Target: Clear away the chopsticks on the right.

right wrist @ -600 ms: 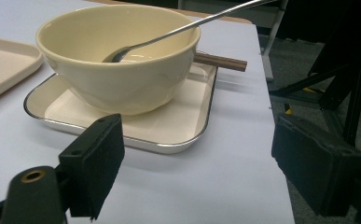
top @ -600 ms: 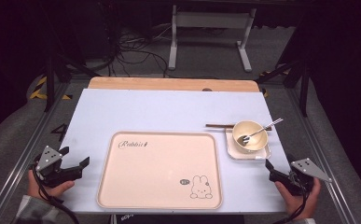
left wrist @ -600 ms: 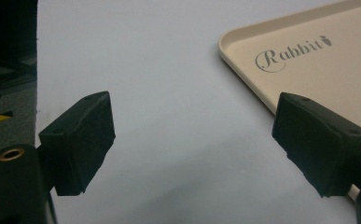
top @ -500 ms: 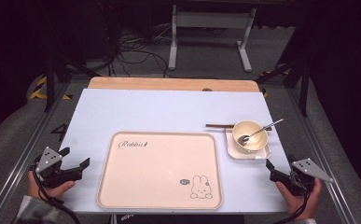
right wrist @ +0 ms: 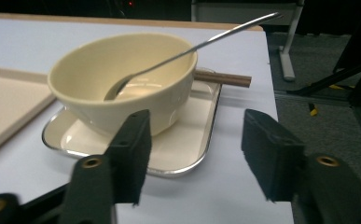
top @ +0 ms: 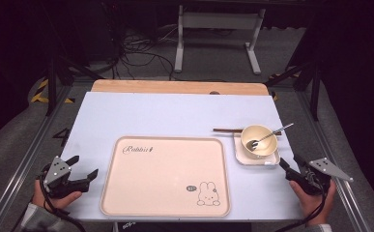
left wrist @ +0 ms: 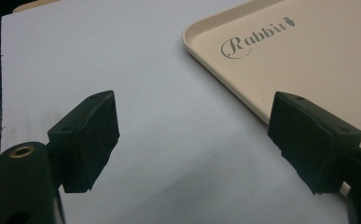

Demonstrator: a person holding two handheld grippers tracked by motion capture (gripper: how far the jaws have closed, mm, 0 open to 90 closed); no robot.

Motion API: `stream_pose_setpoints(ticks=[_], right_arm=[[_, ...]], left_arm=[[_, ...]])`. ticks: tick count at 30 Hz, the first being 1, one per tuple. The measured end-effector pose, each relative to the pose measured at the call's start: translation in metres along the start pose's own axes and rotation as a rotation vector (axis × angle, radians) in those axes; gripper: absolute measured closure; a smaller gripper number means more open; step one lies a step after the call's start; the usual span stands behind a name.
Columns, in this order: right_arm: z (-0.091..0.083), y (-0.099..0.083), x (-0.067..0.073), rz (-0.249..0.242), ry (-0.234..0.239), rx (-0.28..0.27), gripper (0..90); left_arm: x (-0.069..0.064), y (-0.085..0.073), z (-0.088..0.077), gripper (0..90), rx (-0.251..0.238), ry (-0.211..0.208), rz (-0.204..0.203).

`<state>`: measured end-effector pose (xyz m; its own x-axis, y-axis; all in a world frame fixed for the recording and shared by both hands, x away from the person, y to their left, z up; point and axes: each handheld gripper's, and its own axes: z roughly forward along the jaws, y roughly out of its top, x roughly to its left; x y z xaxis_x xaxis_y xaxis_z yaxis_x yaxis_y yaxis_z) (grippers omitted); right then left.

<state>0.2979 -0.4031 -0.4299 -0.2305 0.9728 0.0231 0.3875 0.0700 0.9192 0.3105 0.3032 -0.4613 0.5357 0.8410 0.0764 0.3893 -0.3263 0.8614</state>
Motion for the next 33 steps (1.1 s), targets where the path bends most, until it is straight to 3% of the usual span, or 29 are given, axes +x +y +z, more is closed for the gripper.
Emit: stream_pose_setpoints(ticks=[6, 12, 17, 23, 30, 33], right_arm=[[0.009, 0.012, -0.009, -0.009, -0.002, 0.030, 69.3], [0.030, 0.026, -0.009, -0.074, -0.009, 0.092, 82.8], [0.046, 0.037, -0.005, -0.098, -0.005, 0.123, 87.9], [0.057, 0.037, -0.006, -0.065, 0.009, 0.170, 90.0], [0.063, 0.037, -0.006, -0.058, 0.007, 0.174, 90.0], [0.067, 0.034, -0.006, -0.036, 0.037, 0.184, 90.0]], left_arm=[[-0.001, 0.000, 0.002, 18.8, 0.007, -0.007, 0.012], [-0.002, 0.000, 0.004, 19.5, 0.018, -0.006, 0.022], [-0.002, 0.000, 0.005, 19.5, 0.021, -0.002, 0.024], [-0.002, 0.000, 0.004, 19.6, 0.018, -0.015, 0.025], [-0.003, 0.000, 0.006, 19.6, 0.026, -0.034, 0.033], [-0.003, 0.001, 0.006, 19.6, 0.027, -0.036, 0.034]])
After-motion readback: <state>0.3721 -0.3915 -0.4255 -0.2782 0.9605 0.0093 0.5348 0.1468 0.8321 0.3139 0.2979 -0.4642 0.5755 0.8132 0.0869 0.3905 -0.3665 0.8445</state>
